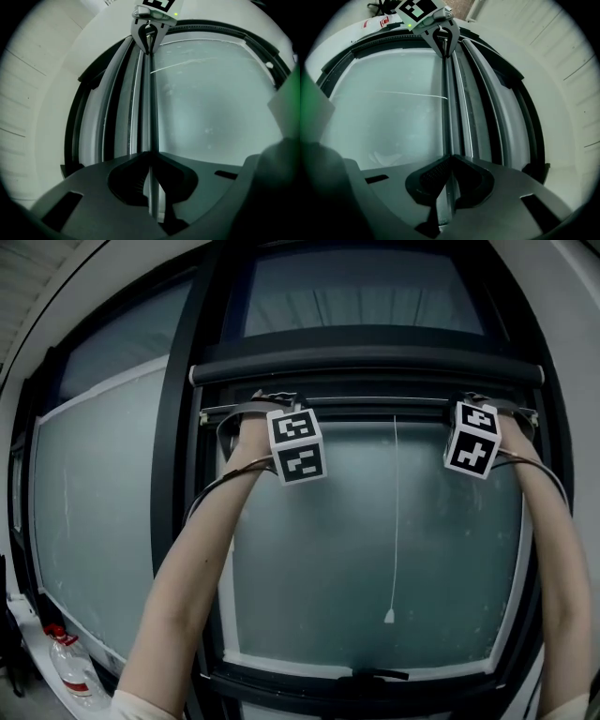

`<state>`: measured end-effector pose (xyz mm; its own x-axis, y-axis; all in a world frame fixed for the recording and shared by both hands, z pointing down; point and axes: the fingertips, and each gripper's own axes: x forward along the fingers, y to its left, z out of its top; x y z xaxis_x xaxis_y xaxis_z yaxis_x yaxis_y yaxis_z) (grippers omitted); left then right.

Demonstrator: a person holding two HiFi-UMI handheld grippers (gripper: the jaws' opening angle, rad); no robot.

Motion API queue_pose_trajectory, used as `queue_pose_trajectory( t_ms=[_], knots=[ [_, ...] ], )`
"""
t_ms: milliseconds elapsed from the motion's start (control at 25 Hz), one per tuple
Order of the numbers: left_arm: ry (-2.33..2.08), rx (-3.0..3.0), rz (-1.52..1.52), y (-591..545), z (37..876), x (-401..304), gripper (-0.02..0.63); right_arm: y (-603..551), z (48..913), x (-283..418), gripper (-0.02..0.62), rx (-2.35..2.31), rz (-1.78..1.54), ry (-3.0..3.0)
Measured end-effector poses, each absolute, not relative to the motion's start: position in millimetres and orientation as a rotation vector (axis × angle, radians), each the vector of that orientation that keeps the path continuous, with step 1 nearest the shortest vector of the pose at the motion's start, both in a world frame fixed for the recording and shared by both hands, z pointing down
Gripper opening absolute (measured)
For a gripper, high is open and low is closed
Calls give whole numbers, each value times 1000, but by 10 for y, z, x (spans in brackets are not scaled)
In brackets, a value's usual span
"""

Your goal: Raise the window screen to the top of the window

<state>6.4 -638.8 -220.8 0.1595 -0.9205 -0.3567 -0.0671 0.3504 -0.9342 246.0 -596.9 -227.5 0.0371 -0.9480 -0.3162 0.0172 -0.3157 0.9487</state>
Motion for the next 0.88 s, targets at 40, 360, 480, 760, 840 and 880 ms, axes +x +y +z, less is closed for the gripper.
queue_pose_trajectory(
  t_ms=[40,360,480,760,840,880],
  knots=[
    [1264,-1022,-793,-6388,-2267,62,20,-5971,-2332,2458,20,1462,-1425,-989],
    [1297,-954,-717,-6390,-2648,56,20,-5976,-2700,2460,20,1543,-1496,-927],
    [1307,-940,-711,-6391,-2767,51,20,-5980,-2827,2451,20,1559,-1509,-909],
    [1275,-928,-697,-6392,-2886,51,20,-5973,-2954,2440,21,1545,-1504,-943],
    [1256,-936,-670,-6382,-2893,48,20,-5970,-2958,2452,21,1545,-1512,-948],
    [1255,-937,-655,-6376,-2900,49,20,-5971,-2962,2466,21,1551,-1517,-945]
  ],
)
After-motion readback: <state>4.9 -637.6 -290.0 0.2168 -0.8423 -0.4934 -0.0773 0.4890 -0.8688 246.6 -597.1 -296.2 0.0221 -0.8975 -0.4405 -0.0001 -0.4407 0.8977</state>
